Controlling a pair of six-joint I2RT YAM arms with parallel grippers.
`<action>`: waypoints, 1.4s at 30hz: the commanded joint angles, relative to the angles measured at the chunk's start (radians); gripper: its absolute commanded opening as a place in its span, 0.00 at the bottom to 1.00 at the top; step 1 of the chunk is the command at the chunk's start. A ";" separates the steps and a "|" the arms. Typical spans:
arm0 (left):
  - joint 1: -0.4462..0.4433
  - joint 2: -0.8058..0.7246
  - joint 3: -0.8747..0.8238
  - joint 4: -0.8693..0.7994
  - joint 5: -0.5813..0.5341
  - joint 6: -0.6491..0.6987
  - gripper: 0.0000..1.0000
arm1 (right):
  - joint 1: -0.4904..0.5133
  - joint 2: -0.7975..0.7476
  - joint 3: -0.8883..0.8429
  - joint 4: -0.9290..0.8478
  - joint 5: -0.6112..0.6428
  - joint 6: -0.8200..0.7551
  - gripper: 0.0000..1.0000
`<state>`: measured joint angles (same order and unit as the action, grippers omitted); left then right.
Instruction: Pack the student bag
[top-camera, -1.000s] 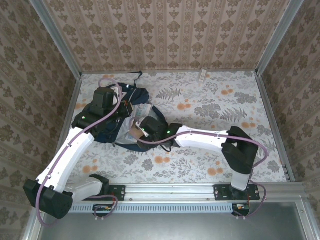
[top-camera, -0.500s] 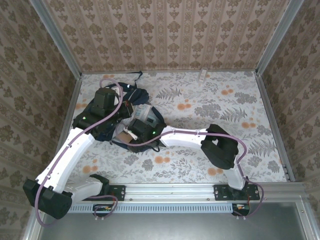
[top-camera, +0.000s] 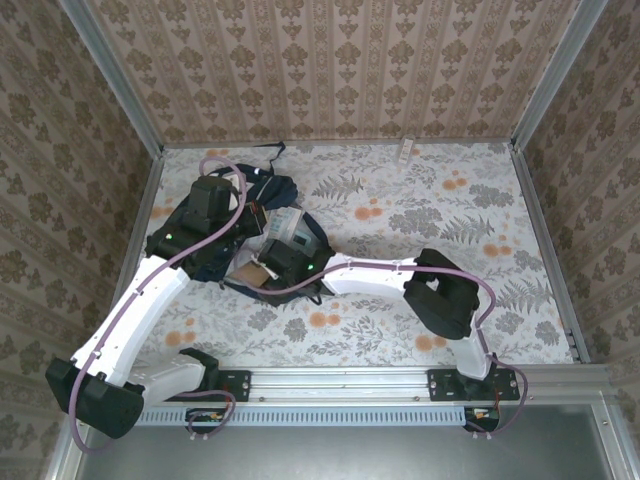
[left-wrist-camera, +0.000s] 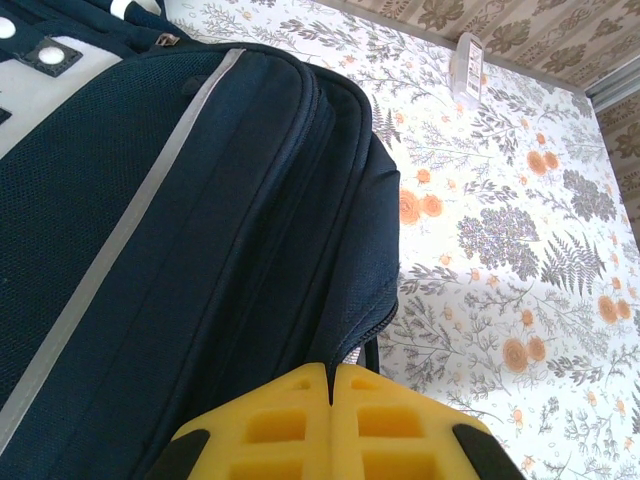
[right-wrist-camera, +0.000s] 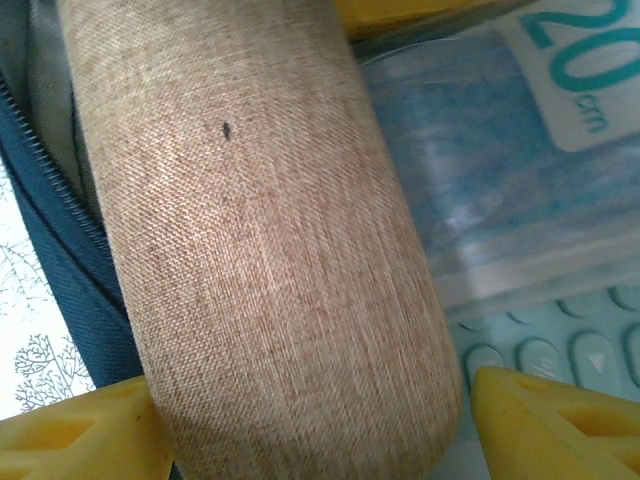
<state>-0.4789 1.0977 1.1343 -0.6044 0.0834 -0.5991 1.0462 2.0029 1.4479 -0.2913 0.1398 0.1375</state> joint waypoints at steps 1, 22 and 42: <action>-0.010 -0.012 0.023 0.058 0.022 0.002 0.00 | -0.023 -0.076 -0.034 0.036 0.036 0.048 0.76; -0.008 -0.030 0.015 0.039 0.004 0.011 0.00 | -0.076 -0.181 -0.208 0.034 -0.085 0.188 0.68; -0.003 -0.055 0.008 0.027 -0.013 0.012 0.00 | -0.112 -0.128 -0.184 -0.026 -0.083 0.232 0.51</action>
<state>-0.4793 1.0817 1.1328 -0.6064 0.0799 -0.5987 0.9188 1.8992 1.3296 -0.2768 0.0578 0.3599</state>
